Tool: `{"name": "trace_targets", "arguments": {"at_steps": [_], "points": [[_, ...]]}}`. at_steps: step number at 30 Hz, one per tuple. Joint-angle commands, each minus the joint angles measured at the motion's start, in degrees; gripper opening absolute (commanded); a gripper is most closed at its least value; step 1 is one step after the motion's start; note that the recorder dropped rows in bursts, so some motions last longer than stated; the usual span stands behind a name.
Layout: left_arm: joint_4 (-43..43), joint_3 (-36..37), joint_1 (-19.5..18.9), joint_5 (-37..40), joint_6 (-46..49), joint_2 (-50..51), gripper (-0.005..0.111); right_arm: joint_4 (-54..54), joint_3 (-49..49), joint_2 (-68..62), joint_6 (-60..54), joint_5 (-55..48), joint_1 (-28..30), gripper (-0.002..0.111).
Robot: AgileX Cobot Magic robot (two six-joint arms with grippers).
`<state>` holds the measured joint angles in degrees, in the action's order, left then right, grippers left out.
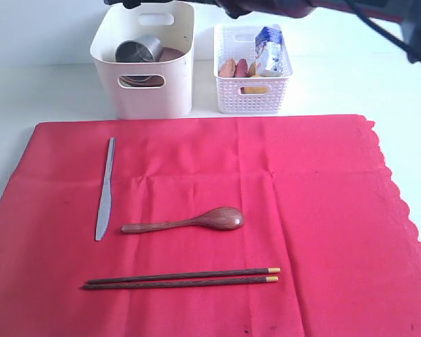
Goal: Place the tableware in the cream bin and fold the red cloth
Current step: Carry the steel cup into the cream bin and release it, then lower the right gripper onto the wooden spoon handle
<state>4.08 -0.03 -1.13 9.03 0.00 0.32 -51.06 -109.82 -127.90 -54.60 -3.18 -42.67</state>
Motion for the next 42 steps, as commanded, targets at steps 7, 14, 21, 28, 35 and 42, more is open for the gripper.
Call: {"name": "trace_targets", "arguments": {"at_steps": [7,14,21,28,35,42], "points": [[0.1,0.0,-0.1,-0.2,0.0,-0.3,0.0,18.5,-0.4,11.7,7.2,-28.1,0.1,0.027],[0.1,0.0,-0.1,-0.2,0.0,-0.3,0.0,39.8,-0.4,16.8,20.2,-49.4,0.1,0.006],[0.1,0.0,-0.1,-0.2,0.0,-0.3,0.0,39.7,5.6,17.1,17.2,-55.4,0.0,0.006],[0.1,0.0,-0.1,-0.2,0.0,-0.3,0.0,33.1,18.5,17.3,8.8,-54.4,0.0,0.006],[0.1,0.0,-0.1,-0.2,0.0,-0.3,0.0,29.2,30.6,17.2,-2.2,-45.3,-4.1,0.006],[0.1,0.0,-0.1,-0.2,0.0,-0.3,0.0,29.7,31.8,12.7,-2.2,-40.4,-7.3,0.041]]}}
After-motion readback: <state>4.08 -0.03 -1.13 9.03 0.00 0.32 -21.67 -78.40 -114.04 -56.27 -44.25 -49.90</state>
